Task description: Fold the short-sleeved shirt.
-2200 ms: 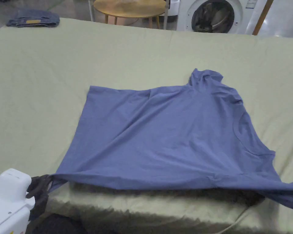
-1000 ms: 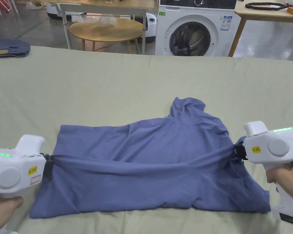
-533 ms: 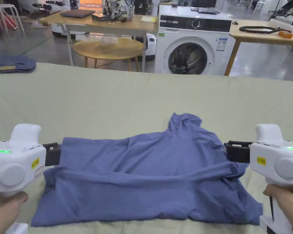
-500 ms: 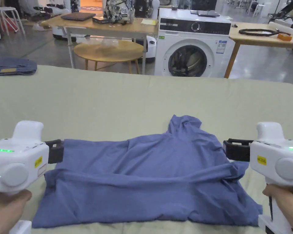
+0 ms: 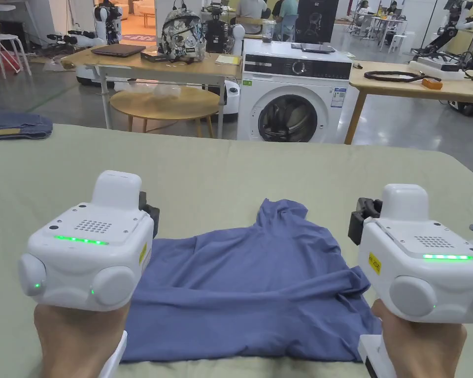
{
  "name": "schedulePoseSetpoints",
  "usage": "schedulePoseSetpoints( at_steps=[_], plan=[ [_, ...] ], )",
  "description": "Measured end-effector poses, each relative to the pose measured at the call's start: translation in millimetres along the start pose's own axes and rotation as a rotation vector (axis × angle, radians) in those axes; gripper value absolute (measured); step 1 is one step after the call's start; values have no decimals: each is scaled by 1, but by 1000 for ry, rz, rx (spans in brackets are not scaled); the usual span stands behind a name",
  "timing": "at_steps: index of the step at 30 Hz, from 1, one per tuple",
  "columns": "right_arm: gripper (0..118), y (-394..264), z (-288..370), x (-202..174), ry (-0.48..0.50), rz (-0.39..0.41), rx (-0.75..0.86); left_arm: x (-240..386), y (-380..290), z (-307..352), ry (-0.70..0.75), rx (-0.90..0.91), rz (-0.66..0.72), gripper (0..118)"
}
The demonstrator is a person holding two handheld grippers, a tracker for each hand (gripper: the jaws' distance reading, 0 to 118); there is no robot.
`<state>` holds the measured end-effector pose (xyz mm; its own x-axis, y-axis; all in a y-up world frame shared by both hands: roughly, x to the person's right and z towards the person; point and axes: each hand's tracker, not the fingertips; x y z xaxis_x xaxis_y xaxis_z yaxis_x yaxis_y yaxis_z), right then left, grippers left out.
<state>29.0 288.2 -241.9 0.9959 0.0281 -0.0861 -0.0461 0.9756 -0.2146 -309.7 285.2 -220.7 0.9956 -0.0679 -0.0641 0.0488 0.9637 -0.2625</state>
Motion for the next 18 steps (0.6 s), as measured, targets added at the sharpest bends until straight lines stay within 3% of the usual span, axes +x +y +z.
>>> schedulePoseSetpoints(
  at_steps=[4,5,6,7,11,18],
  plan=[
    [2,-10,0,8,19,-2,-33,-1,-4,-1,7,-9,-2,0],
    [21,-12,-2,12,35,-11,-53,-2,-5,-2,3,-12,-2,0],
    [74,-18,-4,19,29,-16,-66,-2,-6,-4,9,-16,-6,0],
    [114,-18,-8,33,48,-17,-93,-2,-7,-4,16,-18,-11,0],
    [118,-59,-21,75,115,-34,-229,-6,-12,-10,26,-32,-8,0],
    [118,-140,-27,131,103,-31,-548,-6,-37,-19,38,-96,-12,0]
  ],
)
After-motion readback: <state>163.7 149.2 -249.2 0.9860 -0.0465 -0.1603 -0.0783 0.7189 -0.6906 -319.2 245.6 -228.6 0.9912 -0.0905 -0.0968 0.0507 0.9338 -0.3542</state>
